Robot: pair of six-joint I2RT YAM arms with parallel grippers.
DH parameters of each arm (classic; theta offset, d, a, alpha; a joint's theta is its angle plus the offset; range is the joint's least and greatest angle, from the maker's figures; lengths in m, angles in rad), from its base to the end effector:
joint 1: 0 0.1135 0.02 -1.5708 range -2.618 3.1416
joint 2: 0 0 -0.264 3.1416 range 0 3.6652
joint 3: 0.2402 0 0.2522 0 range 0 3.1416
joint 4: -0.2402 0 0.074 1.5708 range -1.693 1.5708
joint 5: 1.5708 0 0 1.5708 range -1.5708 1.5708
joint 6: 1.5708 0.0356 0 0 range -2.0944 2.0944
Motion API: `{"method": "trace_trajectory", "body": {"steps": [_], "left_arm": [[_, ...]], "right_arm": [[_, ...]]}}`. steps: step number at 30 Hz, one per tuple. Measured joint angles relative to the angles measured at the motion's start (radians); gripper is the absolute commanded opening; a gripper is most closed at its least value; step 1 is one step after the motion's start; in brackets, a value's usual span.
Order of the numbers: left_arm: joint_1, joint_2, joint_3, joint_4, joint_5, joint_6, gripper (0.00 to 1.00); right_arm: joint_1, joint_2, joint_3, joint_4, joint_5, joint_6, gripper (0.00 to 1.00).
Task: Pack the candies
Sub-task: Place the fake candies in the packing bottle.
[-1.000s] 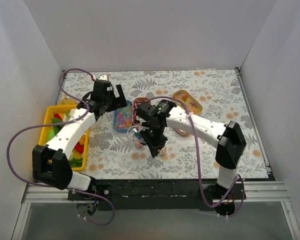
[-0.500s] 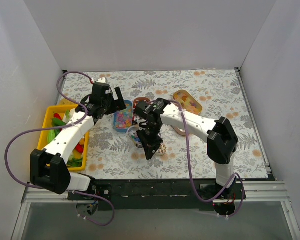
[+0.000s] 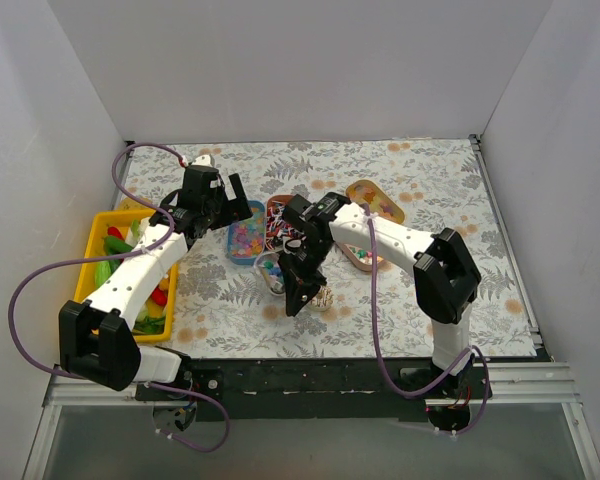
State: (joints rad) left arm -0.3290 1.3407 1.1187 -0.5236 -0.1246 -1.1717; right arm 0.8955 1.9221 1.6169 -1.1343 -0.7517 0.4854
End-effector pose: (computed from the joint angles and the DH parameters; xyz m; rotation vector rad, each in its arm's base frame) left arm 0.2780 -0.0902 0.3010 -1.0368 2.1538 -0.6042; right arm 0.2158 0.3084 0.2458 0.5986 -2.5454 -0.9047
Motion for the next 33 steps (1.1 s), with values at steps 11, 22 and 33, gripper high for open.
{"method": "trace_trajectory", "body": {"steps": [11,22,33], "left_arm": [[0.0,0.0,0.0,0.0,0.0,0.0,0.98],[0.0,0.0,0.0,-0.003,0.001,0.0,0.98],[0.0,0.013,0.077,-0.037,0.093,0.011,0.98]], "right_arm": [[-0.032,-0.005,-0.075,0.114,-0.161,0.113,0.01],[-0.034,-0.055,-0.11,0.206,-0.226,0.222,0.01],[-0.038,-0.07,0.016,0.093,-0.087,0.105,0.01]]}}
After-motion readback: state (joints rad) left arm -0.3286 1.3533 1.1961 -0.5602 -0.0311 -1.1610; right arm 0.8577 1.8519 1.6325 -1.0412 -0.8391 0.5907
